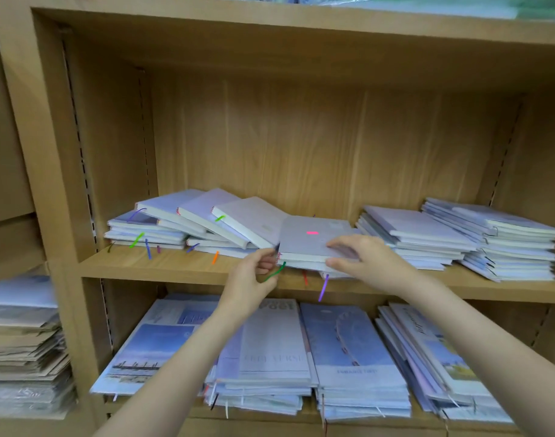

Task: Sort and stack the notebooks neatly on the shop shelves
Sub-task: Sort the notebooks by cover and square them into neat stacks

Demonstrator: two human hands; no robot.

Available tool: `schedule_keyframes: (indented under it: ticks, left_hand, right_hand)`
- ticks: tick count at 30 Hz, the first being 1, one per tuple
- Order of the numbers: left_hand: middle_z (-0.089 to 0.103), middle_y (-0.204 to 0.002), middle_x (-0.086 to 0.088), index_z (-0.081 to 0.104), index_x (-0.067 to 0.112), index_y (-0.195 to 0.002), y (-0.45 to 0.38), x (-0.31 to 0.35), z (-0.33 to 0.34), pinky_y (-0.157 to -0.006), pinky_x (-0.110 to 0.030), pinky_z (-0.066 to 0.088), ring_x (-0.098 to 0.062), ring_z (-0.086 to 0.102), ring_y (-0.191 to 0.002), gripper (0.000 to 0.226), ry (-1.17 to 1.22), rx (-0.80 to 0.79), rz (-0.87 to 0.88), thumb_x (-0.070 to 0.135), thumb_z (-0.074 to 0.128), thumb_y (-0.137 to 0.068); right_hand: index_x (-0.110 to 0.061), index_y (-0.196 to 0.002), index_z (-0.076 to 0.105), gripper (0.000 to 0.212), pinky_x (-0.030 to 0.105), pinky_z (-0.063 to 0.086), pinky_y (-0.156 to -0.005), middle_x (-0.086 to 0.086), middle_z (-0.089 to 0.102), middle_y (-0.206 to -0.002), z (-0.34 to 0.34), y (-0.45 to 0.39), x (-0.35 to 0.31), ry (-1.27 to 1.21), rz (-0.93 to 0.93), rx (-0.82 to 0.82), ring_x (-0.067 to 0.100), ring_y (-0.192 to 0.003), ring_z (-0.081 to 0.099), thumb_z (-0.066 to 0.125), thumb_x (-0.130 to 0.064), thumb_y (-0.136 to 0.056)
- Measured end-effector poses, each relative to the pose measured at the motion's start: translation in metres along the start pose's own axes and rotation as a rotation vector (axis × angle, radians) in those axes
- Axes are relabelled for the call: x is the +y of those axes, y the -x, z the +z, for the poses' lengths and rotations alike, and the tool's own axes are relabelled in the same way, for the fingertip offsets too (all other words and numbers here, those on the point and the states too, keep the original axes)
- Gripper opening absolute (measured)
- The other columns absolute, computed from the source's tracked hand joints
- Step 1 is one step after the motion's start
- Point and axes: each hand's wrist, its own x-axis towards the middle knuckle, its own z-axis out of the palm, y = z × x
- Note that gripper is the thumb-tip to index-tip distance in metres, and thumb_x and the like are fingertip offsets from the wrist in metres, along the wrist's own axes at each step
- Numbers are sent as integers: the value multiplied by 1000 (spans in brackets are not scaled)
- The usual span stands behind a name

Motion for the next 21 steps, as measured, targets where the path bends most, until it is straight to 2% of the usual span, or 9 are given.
schedule_keyframes:
  ticks: [3,5,7,10,12,15,18,20,21]
  left_hand:
    - [57,-101,4,51,15,-120,0,9,3,-81,-6,44,-7,56,-95,45,133,-44,-86,-8,60,-82]
    - [56,-110,-3,51,9,-125,-1,15,7,-85,-11,44,-10,54,-102,46,192,-55,-142,-9,59,-83]
    - [58,-113,-7,51,5,-124,0,20,12,-83,-13,46,-8,57,-97,45,225,-56,-158,-10,59,-83]
    - [62,-104,-4,51,6,-123,2,26,22,-71,-6,48,0,59,-88,45,294,-94,-185,-9,61,-82]
    - [63,-100,-2,50,6,-124,4,28,28,-69,-6,48,1,60,-87,47,326,-130,-203,-8,63,-81]
    - [61,-99,-1,50,7,-122,7,30,37,-71,-7,49,1,61,-86,48,350,-177,-206,-8,66,-79]
    - [63,-95,5,57,15,-105,5,33,39,-71,-6,48,0,61,-89,35,361,-155,-189,-5,67,-79]
    - [65,-96,6,59,20,-100,2,35,39,-72,-7,48,-3,61,-94,32,360,-144,-180,-3,68,-79]
    - [66,-99,3,59,18,-103,1,35,40,-73,-8,49,-4,61,-95,33,355,-147,-177,-2,68,-79]
  right_hand:
    - [-23,-133,47,55,27,34,-97,-3,46,-138,-4,10,14,-123,129,-32,17,-124,43,58,-48,-85]
    - [-23,-139,41,60,22,32,-86,-3,44,-137,-3,15,16,-239,195,-61,12,-106,48,57,-48,-86]
    - [-23,-140,38,64,21,32,-82,-1,46,-131,-3,17,22,-290,223,-64,8,-93,45,60,-46,-84]
    - [-22,-139,40,68,23,33,-93,-1,40,-142,-5,19,31,-388,281,-45,14,-117,43,70,-36,-80]
    - [-22,-137,41,70,26,32,-101,1,38,-142,-10,22,38,-488,341,-50,17,-128,37,76,-24,-77]
    - [-22,-134,44,70,26,34,-92,2,40,-130,-22,22,47,-574,413,-138,17,-117,40,78,-16,-73]
    - [-14,-124,53,63,35,45,-89,6,48,-128,-37,15,49,-951,547,-144,19,-111,50,80,-22,-68]
    - [-6,-110,57,43,43,50,-87,13,56,-121,-37,7,48,-1231,652,-50,25,-104,58,76,-19,-74]
    - [-4,-106,56,31,41,53,-78,17,58,-114,-35,5,45,-1229,666,-5,26,-95,60,71,-13,-80]
